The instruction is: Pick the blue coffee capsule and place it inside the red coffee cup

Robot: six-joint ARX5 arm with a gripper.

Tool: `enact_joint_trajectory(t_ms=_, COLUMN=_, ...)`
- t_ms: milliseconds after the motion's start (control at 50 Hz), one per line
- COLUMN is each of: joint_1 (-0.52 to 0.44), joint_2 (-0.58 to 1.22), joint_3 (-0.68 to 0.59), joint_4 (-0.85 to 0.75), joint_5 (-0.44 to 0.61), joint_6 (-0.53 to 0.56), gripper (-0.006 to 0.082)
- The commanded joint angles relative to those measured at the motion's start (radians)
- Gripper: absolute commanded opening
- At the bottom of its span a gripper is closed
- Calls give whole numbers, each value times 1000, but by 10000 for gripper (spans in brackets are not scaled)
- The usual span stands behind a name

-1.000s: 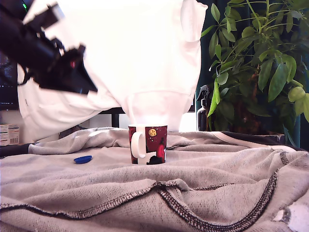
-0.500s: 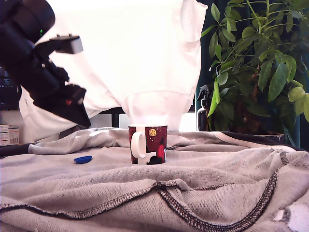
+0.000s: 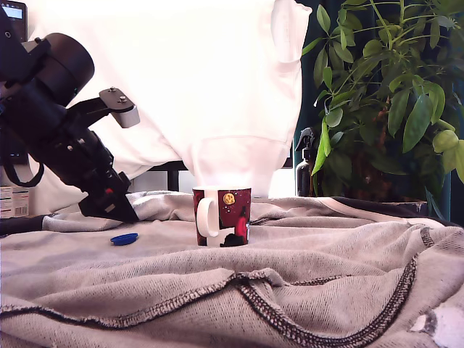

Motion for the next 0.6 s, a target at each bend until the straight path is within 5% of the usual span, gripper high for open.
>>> enact_joint_trajectory(t_ms=0, joint_1=10, joint_2=6, joint_3=-16, joint_4=7, joint_5=19, joint_6=20, gripper=380)
enact_joint_trajectory(t_ms=580, joint_1=32, joint_2=139, joint_3=-13, joint_4=34, joint_5=12, joint_6=19, gripper=396)
